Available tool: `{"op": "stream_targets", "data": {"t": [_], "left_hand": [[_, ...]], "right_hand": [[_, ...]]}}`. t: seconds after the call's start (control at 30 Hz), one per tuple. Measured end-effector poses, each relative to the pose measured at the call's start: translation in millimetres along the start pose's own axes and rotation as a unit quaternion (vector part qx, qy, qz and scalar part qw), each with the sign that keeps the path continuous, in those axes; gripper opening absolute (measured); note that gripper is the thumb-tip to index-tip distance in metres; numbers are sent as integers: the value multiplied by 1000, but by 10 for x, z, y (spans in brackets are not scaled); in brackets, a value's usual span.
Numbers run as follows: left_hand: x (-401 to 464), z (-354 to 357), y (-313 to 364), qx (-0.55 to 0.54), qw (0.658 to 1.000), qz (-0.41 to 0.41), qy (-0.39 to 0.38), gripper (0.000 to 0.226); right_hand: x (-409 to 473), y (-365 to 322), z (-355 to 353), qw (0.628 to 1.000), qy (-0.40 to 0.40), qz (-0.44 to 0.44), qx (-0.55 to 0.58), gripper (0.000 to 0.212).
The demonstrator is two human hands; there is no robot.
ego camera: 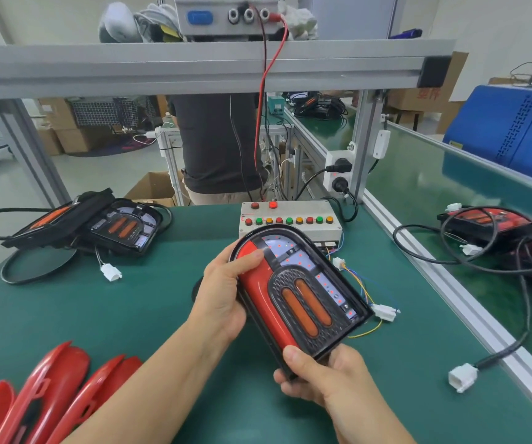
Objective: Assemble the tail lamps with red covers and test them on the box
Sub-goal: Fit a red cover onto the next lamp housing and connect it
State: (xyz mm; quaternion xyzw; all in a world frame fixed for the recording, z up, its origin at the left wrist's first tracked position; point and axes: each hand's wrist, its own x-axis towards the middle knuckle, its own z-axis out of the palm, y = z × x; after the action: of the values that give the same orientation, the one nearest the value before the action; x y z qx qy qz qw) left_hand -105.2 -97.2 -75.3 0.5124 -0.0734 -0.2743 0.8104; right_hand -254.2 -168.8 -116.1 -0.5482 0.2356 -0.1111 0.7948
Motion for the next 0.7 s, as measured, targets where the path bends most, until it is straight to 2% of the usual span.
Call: {"op": "stream_targets", "data": {"t": [0.17,0.23,0.27,0.33,0.4,0.47,0.57,0.7], "left_hand": [[51,-107,67,127,990,-55,-32,40],[95,-232,186,268,962,-40,-23,35],[129,-341,288,369,929,-12,-2,33],[138,-602,578,568,822,35,28,25],[81,-861,888,689,725,9,7,13],[-10,-1079,1103,737,674,-50,-20,13],[-123,-1374,1231,762,640,-104,-5,21],[-236,-1769,1350,746,652,-106,81,25]], "right_hand": [[31,-84,-63,999,-28,34,10,18],[38,-87,-87,998,-36,49,13,18],[40,-75,-100,998,-38,56,13,20],[41,-44,-133,997,-37,66,11,22],[50,-22,-162,997,-36,69,6,23],[68,-15,-171,997,-35,69,1,23],[102,-13,-164,996,-28,79,-4,20],[136,-6,-173,995,-22,91,-17,20]]}}
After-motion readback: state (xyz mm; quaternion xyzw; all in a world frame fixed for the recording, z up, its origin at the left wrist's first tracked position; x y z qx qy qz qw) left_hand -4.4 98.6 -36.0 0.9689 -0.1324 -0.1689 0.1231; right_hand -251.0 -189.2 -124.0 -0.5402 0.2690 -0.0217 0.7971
